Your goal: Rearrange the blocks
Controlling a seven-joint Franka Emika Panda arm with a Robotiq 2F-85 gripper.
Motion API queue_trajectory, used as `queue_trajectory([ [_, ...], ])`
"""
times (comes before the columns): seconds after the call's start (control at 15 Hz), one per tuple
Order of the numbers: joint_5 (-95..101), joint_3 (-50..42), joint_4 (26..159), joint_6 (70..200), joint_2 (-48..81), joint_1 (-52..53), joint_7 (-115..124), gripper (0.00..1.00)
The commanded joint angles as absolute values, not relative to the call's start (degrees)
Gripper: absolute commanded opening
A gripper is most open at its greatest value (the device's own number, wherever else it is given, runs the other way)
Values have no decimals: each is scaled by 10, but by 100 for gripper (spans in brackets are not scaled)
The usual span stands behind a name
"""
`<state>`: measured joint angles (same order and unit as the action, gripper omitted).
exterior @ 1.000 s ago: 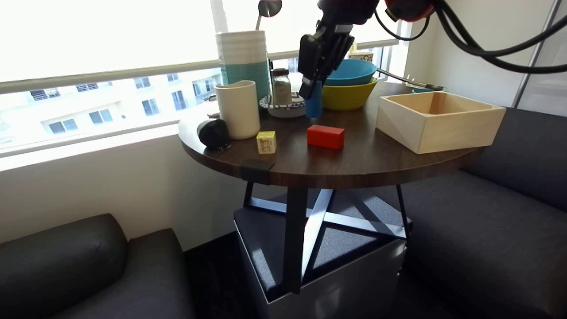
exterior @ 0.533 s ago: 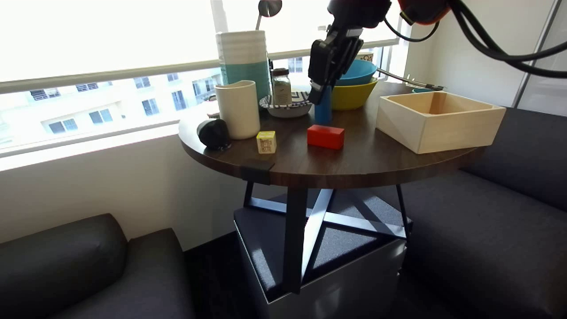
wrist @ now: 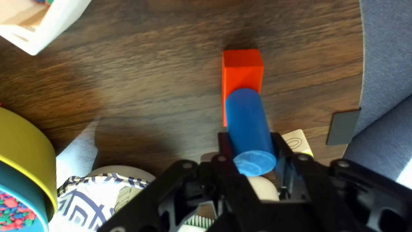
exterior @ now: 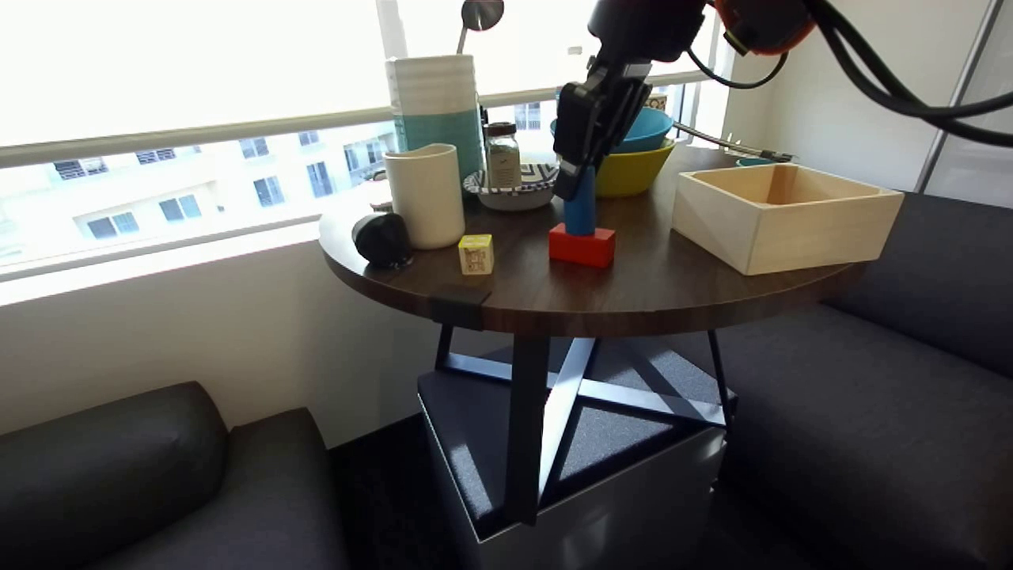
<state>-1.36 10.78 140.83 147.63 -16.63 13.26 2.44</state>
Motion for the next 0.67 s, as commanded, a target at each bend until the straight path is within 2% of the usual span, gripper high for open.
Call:
queue_trajectory([
  [0.0,-30,105,1421,1465,-185,137,10,8],
  [0.07,-30,105,1421,1464,-185,137,10,8],
  [0.13,-30,105,1420,1464,-184,137,11,51],
  [0.4,-44,98,1416,1465,-185,141,1,81],
  [0.6,-70,87,1411,1448,-196,147,-23,99],
])
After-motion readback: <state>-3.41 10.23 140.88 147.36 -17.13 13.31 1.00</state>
